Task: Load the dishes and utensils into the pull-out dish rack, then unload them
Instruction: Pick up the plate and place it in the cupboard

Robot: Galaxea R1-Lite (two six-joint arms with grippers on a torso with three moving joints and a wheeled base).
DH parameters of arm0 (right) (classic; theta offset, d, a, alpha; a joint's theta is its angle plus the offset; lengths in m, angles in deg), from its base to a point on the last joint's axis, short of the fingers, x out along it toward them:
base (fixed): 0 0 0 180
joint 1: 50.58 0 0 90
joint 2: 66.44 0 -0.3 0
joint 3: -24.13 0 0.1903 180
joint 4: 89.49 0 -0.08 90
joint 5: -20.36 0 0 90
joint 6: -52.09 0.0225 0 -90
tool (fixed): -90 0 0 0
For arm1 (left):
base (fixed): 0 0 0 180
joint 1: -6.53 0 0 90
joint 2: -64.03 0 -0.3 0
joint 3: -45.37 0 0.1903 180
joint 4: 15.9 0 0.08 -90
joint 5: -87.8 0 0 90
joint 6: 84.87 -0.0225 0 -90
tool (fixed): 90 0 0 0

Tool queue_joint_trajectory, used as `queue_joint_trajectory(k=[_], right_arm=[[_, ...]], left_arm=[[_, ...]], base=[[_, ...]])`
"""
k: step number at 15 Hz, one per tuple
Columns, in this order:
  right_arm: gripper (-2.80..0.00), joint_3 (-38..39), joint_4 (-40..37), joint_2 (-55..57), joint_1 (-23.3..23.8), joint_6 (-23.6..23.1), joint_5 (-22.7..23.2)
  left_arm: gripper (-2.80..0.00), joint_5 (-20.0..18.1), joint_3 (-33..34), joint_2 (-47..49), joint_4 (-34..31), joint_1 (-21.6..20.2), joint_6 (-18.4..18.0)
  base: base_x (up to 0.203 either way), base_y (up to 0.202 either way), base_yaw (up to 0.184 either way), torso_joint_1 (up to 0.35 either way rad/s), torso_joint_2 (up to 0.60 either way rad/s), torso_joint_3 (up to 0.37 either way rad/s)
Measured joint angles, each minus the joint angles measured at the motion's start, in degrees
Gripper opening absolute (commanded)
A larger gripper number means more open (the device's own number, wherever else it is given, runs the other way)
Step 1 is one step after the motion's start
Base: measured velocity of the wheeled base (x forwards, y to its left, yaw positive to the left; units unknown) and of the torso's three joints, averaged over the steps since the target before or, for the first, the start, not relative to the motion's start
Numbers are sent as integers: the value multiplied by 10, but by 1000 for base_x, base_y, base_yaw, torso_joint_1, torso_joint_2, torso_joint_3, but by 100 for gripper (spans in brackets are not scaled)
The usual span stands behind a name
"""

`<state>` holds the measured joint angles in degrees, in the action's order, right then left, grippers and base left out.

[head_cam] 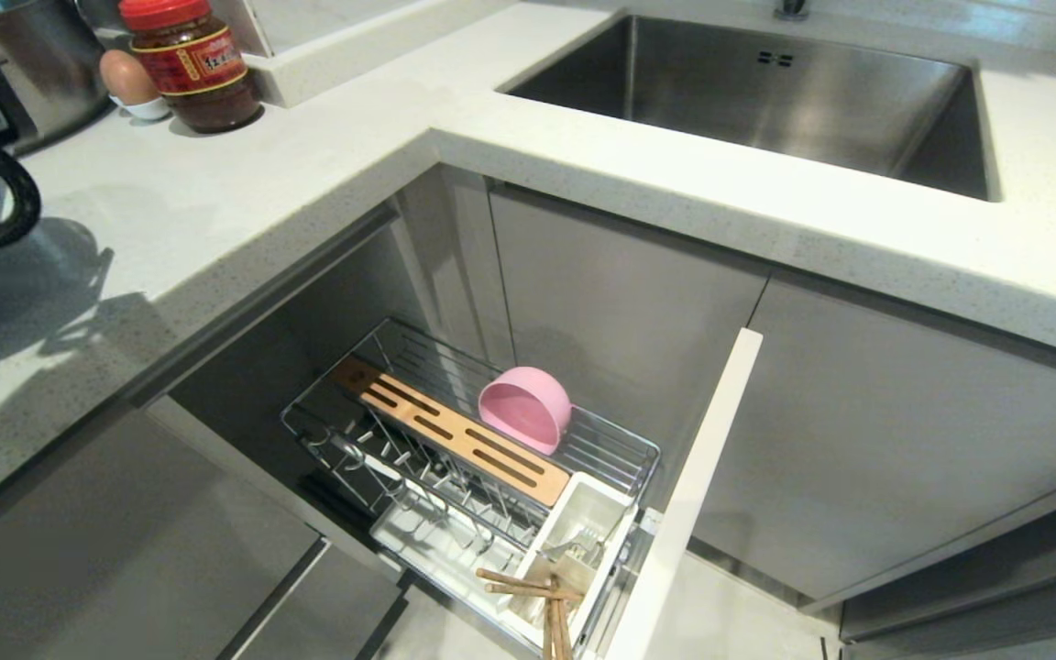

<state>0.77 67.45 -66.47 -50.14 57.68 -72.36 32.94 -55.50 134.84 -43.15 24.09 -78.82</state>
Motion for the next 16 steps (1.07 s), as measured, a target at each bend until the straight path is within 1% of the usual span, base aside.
queue_joint_trajectory(k=[1,3,4,6,9,12,14,16], right_arm=[[-280,0,0,0,0,0,0],[-280,0,0,0,0,0,0],[-280,0,0,0,0,0,0],[-280,0,0,0,0,0,0],[-280,0,0,0,0,0,0],[-280,0,0,0,0,0,0],[-280,0,0,0,0,0,0],[-280,0,0,0,0,0,0]], left_arm=[[-280,-1,0,-7,37,3,-9],[-280,-1,0,-17,99,20,-15],[-280,-2,0,-22,124,33,-15],[-280,0,0,-26,169,75,-15],[-280,12,3,-28,238,172,-16],[-280,25,6,-27,282,300,-15],[-280,43,15,-25,307,388,-12],[-280,67,28,-16,333,459,-5]], base=[[0,0,0,0,0,0],[0,0,0,0,0,0],[0,0,0,0,0,0],[0,0,0,0,0,0],[0,0,0,0,0,0],[0,0,0,0,0,0],[0,0,0,0,0,0],[0,0,0,0,0,0]])
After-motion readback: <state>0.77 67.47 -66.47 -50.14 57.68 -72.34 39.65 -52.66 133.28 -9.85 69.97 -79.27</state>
